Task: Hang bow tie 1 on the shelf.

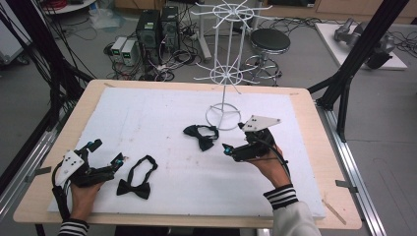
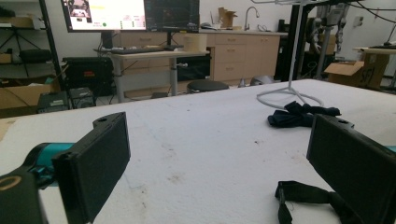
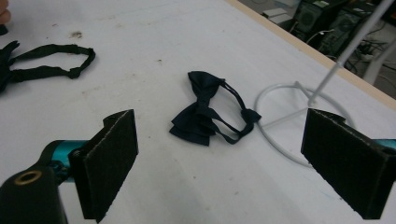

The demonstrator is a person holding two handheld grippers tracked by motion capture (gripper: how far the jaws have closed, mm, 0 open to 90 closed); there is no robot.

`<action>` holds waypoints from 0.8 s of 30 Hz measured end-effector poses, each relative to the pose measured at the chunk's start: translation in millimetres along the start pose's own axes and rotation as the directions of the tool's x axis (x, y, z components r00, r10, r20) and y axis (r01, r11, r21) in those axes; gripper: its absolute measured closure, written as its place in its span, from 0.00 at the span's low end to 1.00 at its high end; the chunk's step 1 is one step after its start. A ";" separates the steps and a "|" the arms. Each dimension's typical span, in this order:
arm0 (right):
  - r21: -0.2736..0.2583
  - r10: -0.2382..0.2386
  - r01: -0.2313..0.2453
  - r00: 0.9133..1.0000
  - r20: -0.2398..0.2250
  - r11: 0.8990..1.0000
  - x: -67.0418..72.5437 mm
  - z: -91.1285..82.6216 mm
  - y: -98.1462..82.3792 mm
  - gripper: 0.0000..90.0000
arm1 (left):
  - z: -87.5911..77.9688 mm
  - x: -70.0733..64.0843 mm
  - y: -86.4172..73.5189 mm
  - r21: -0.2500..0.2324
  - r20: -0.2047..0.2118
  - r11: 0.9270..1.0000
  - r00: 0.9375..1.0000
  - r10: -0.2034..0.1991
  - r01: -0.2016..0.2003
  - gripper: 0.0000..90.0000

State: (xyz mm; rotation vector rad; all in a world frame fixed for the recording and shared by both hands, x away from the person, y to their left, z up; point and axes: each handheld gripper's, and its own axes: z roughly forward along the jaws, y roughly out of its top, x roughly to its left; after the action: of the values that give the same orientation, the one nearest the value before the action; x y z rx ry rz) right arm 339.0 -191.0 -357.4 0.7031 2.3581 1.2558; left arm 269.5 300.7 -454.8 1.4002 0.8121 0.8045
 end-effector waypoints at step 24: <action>0.128 -0.120 0.136 0.985 -0.121 0.982 11.0 57.0 29.7 0.12 | 0.1 0.2 0.0 -0.002 0.001 1.000 1.000 -0.004 0.004 0.07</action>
State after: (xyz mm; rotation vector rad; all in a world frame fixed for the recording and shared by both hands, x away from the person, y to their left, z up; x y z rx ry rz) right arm 368.3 -133.0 -363.6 0.5228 2.5561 1.1158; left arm 269.7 300.8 -454.8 1.3964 0.8129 0.8019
